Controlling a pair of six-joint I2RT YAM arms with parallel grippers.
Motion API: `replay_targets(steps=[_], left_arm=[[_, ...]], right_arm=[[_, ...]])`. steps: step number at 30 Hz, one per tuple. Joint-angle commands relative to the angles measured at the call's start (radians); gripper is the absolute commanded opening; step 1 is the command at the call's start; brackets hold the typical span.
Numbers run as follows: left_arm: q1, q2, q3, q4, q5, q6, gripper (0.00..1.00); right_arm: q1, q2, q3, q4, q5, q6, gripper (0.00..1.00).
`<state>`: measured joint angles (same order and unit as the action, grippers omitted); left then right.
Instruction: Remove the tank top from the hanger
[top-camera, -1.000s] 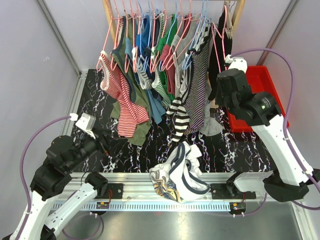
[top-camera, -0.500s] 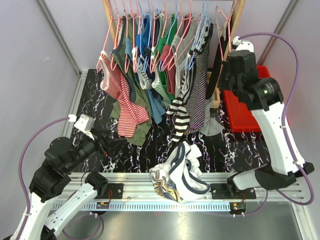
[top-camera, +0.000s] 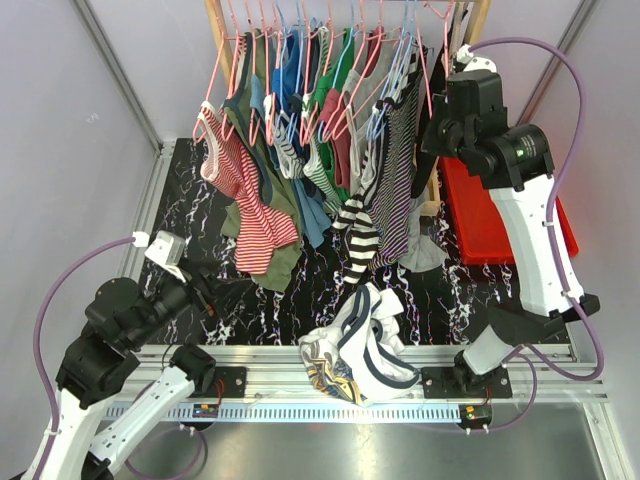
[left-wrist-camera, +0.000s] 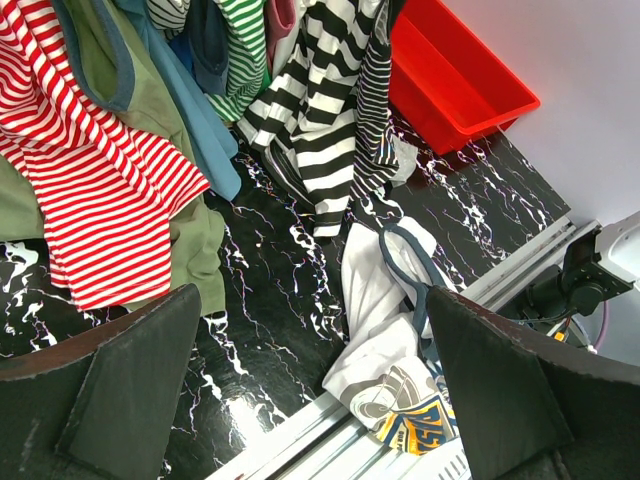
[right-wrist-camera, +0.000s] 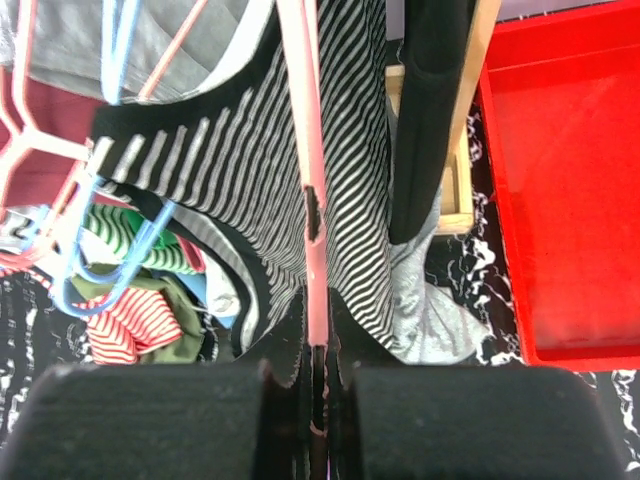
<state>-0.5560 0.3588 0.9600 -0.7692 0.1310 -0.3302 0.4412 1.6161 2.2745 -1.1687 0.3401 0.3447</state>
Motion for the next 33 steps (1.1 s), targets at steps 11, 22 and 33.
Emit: replay_targets(steps=[11,22,33], left_arm=[[0.001,-0.031,-0.001,0.024,0.007,0.002,0.99],[0.001,-0.049,-0.003,0.022,0.009,-0.001,0.99],[0.001,-0.063,0.003,0.010,0.002,-0.004,0.99]], right_arm=[[-0.002,0.159,0.239,-0.154,0.008,0.077,0.00],[-0.047,0.260,0.369,-0.213,-0.042,0.063,0.00],[-0.065,0.251,0.301,-0.227,-0.118,0.019,0.08]])
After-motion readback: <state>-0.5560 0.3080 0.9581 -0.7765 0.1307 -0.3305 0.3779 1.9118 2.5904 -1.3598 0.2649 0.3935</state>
